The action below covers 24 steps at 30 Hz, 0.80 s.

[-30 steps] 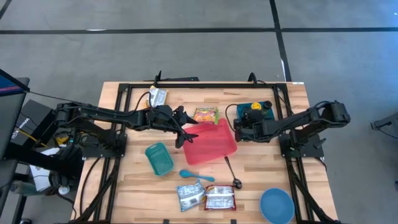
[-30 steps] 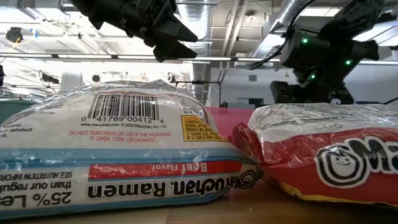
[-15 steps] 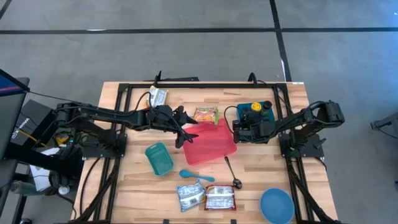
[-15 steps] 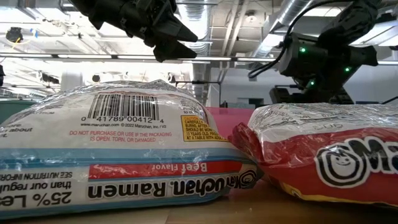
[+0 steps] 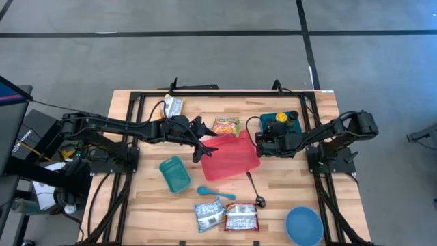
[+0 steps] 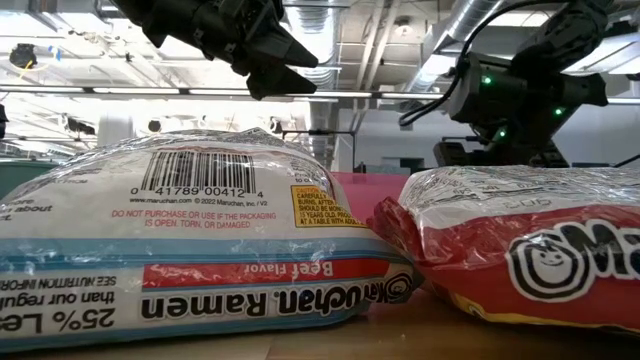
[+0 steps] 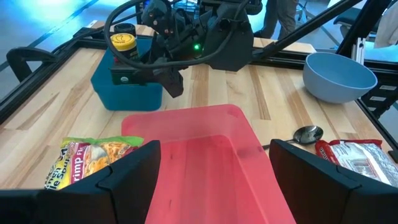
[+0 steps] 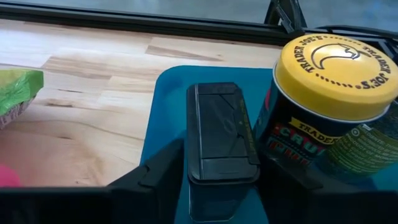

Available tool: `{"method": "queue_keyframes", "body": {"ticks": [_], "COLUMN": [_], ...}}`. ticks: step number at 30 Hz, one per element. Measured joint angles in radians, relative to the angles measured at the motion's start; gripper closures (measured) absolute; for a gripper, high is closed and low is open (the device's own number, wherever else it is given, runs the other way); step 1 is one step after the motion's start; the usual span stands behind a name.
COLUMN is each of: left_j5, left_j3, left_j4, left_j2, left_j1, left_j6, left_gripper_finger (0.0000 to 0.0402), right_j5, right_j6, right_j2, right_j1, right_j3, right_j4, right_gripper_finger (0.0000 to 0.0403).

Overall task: Pick & Place Food Item
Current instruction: Put the green seasoning can into the blue bin, then put the orange noodle pack into the red bin

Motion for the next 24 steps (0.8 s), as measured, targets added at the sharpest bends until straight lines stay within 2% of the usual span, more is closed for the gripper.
{"method": "queue_keyframes", "body": {"ticks": [10,16,24], "left_j5": [0.0,0.0,0.0], "left_j3": [0.0,0.0,0.0], "left_j4": [0.0,0.0,0.0], "left_j2": [0.0,0.0,0.0], "left_j1": [0.0,0.0,0.0], "left_j6": [0.0,0.0,0.0], "left_gripper_finger": [0.0105,0.0105,0.0105], "right_j5": [0.0,-0.003,-0.012], "right_j6": [-0.002,-0.029,-0.096], "right_j2": [0.0,-0.031,-0.134], "right_j1": [0.0,0.001,0.001], "right_j3": [0.0,0.001,0.001], "right_j4": [-0.005,-0.012,-0.027], "right_gripper_finger": [0.0171,0.0171,0.0177]}}
